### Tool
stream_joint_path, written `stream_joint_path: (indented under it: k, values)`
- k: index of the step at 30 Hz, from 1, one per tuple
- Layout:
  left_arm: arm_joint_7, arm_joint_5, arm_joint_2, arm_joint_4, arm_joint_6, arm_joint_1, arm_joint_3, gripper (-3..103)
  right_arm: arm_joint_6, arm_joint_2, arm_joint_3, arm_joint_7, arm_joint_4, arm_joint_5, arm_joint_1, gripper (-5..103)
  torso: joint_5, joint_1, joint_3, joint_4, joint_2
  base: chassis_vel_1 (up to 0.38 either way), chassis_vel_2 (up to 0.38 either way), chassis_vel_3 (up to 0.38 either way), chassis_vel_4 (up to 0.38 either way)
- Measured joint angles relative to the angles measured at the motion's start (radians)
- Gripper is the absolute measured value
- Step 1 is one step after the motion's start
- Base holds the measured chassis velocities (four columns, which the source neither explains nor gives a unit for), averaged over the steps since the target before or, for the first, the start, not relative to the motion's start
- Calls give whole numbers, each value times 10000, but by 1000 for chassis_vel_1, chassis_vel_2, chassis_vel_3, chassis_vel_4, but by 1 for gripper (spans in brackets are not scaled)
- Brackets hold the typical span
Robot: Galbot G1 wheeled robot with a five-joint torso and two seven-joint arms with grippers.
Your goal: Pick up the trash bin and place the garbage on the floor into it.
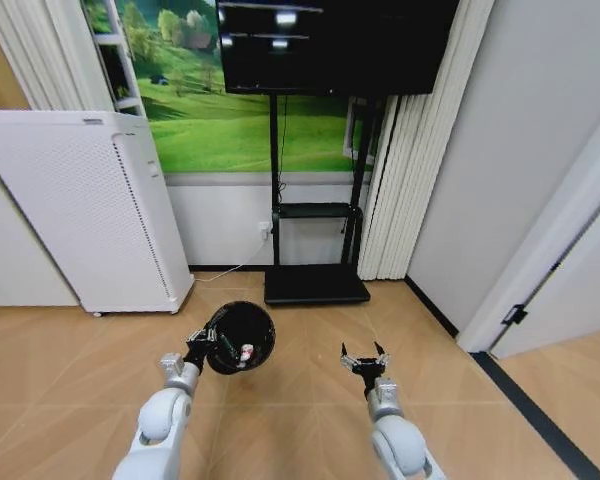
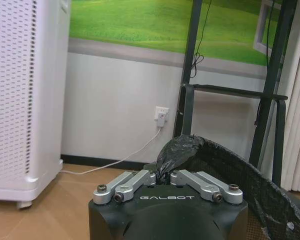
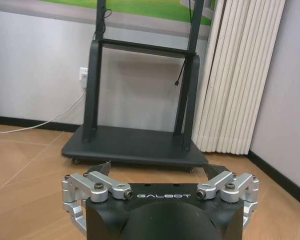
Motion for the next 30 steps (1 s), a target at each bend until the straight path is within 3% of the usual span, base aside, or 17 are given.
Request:
stream_joint_path:
  k: [13,23,26,30]
  values:
    - [-131,202,-189,-65,11,30,100,7,330,-91,37,-219,-172,51,-7,100,-6,3,2,5,-1,416,90,-433,-81]
    - [-356,359,-389,-319,11,523,-47,7,459,-218,-24,-275,-361,118,107,100,-3,7,5,0,0,-45,25,35,-21]
    - [-737,358,-565,-439,13,766,-121,7,507,-218,-72,-286,-388,119,109,100,-2,6,4,-1,0,-25,-14,18,9]
    - [-2032,-106,-1112,-528,63,1052,-572,7,615,-226,-30,-288,-415,130,101,100,-5,6,3,2,0,0,0,0,0]
